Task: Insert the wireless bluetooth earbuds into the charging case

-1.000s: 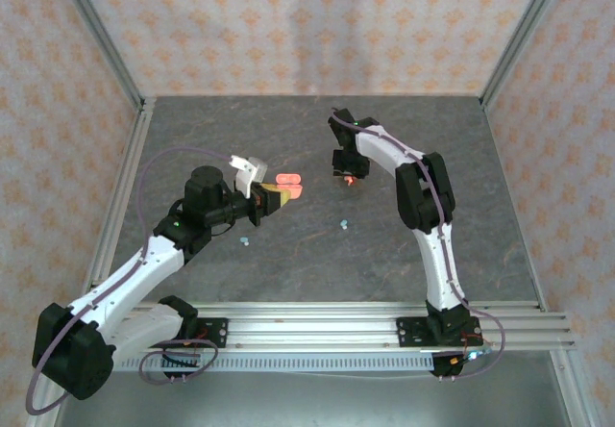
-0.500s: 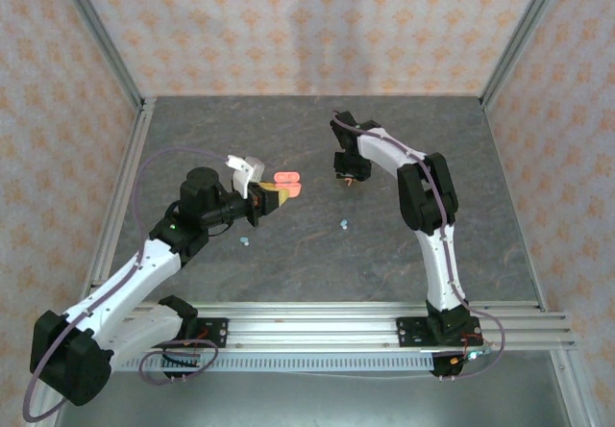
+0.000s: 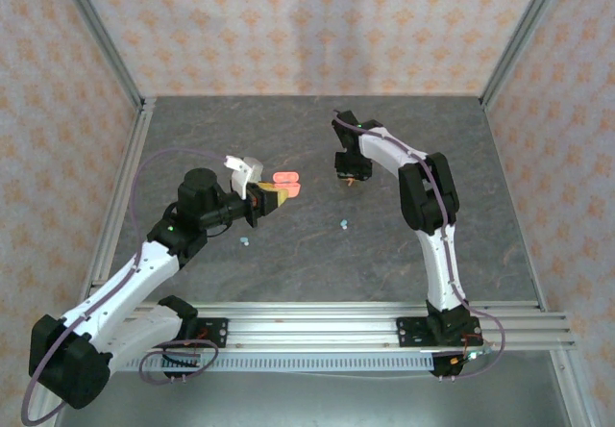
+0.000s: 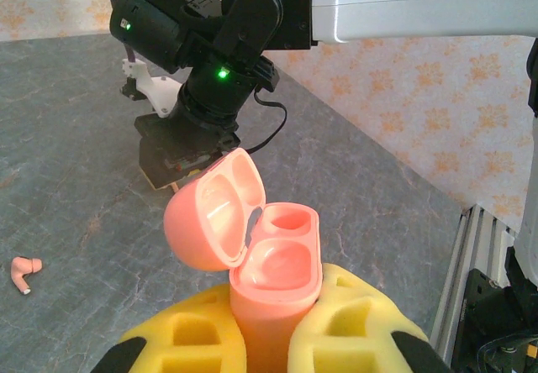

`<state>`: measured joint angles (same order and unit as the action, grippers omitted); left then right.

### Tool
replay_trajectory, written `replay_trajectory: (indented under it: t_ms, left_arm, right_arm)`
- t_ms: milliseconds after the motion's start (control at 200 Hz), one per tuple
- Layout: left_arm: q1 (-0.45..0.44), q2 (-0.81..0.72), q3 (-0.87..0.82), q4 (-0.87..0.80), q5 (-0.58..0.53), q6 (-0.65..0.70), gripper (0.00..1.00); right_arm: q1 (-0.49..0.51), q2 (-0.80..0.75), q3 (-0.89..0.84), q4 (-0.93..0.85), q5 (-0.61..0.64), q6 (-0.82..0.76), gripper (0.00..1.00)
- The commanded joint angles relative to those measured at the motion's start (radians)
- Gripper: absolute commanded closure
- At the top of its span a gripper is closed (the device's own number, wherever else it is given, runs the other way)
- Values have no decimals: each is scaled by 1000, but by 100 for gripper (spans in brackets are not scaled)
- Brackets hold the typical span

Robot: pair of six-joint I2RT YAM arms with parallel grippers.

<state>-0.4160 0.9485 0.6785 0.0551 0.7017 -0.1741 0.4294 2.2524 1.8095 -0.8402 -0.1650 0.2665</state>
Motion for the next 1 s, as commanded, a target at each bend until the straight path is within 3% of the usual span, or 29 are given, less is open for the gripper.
replay_trajectory:
  t_ms: [0, 610, 991]
  left_arm:
    - [9, -19, 13, 5, 4, 8, 100]
    - [9, -46, -13, 9, -8, -23, 100]
    - [-3, -64, 2, 31, -4, -58, 100]
  right_arm:
    - [15, -56, -25, -28, -32, -18, 77]
    - [98, -312, -253, 98, 34, -14, 79]
    - [218, -615, -345, 174, 220, -75, 80]
